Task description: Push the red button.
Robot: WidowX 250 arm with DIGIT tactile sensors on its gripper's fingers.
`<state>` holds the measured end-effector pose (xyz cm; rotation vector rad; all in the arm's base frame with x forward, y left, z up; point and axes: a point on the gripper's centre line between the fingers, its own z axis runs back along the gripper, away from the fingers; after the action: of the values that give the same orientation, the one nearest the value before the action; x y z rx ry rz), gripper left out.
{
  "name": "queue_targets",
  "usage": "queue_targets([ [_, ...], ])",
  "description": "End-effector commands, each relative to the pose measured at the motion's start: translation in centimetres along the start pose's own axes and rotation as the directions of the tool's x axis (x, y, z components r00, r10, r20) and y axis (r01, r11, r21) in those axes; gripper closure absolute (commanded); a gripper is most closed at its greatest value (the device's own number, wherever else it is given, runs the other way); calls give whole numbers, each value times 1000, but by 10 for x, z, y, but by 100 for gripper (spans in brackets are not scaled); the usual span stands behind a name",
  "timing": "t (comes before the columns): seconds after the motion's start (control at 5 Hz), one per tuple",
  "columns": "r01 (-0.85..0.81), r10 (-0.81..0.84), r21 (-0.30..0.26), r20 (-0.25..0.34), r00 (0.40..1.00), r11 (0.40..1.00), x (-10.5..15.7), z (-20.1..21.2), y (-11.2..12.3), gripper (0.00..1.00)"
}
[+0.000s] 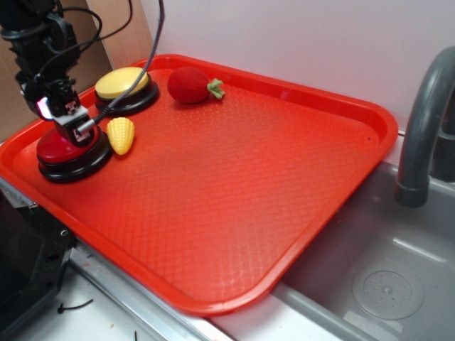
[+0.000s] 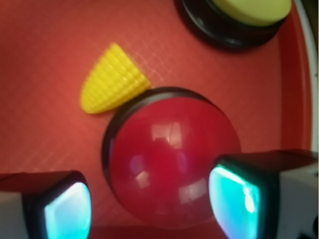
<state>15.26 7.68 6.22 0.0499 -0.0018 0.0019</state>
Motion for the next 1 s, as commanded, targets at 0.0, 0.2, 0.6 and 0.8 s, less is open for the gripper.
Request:
queue_targets([
  [0.0,11,-11,1,-2,1000,1000,1,-19,9,0],
  [0.2,20,-20,6,-11,1000,1000,2,-19,7,0],
  [0.6,21,-21,25,7,1000,999,3,23,8,0],
  [0.8,8,-7,58,-17,1000,998,2,37,9,0],
])
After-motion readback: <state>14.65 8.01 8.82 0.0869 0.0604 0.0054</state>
